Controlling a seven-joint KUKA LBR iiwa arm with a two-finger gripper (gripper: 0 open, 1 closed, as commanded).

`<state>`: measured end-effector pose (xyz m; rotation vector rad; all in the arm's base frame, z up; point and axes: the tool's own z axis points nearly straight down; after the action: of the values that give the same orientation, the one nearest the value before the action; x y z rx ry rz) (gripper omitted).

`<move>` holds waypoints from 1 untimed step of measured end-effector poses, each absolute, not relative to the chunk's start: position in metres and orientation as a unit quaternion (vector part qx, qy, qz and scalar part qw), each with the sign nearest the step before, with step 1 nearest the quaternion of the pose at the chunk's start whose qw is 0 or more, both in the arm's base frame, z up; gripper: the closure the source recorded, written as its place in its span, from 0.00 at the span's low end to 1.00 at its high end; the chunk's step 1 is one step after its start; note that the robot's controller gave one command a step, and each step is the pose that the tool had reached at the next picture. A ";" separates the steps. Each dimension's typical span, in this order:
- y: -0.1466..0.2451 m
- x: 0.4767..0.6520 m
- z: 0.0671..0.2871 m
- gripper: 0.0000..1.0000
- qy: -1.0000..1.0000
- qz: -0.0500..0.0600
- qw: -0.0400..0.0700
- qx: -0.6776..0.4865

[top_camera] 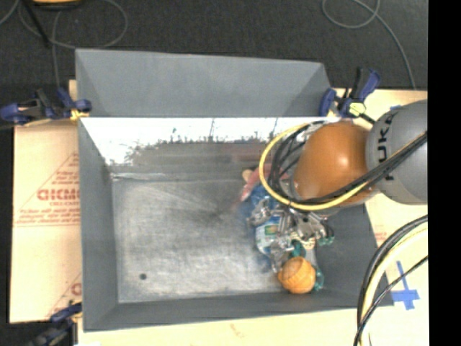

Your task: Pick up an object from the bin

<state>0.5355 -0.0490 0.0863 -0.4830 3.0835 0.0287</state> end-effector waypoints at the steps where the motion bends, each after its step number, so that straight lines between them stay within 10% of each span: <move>1: -0.048 0.535 0.088 1.00 0.988 0.009 0.010 -0.155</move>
Offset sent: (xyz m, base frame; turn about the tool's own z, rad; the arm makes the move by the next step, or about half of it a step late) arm -0.0001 -0.0001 0.0667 -0.0002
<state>0.5351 -0.0484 0.0878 -0.4834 3.0830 0.0271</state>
